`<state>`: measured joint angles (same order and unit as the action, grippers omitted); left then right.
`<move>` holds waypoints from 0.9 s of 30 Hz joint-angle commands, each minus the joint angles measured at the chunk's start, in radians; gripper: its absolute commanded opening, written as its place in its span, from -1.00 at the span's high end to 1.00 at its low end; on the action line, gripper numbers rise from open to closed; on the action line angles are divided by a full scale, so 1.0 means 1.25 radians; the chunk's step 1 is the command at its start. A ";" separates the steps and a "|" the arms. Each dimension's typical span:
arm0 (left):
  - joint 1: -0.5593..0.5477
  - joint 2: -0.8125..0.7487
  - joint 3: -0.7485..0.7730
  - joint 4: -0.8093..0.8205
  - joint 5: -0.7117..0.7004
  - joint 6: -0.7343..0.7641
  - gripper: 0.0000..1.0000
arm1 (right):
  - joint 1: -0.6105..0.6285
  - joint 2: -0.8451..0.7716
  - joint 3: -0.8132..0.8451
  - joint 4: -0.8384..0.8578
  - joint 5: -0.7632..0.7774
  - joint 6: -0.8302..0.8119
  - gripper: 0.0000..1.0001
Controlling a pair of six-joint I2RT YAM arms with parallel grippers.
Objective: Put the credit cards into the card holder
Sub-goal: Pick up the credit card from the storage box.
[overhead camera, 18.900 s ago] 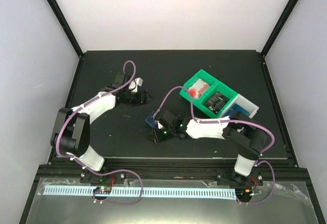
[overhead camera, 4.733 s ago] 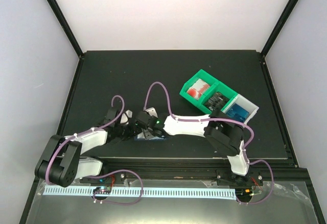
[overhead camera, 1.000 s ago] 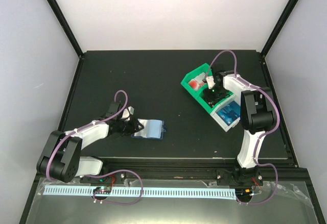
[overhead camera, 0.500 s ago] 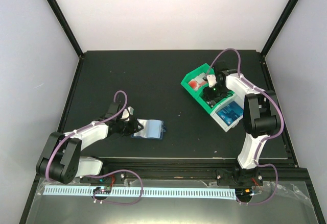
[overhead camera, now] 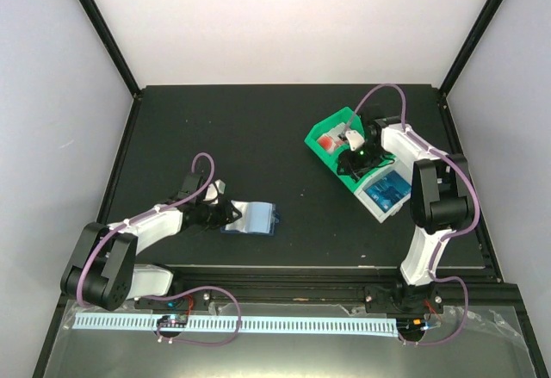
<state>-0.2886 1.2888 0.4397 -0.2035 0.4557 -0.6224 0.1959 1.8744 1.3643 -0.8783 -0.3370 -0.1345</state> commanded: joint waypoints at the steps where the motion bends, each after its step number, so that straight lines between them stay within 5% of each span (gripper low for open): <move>1: 0.001 0.005 -0.023 -0.042 -0.042 0.000 0.32 | 0.002 -0.015 -0.004 -0.026 -0.051 -0.019 -0.05; 16: 0.001 0.006 -0.022 -0.041 -0.045 -0.002 0.32 | 0.027 0.062 0.035 0.012 0.051 0.021 -0.07; 27: 0.001 0.002 -0.018 -0.047 -0.047 -0.003 0.32 | 0.036 0.020 0.026 0.004 0.000 0.002 0.01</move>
<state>-0.2886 1.2884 0.4385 -0.2012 0.4557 -0.6228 0.2352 1.9419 1.3853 -0.8696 -0.3180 -0.1253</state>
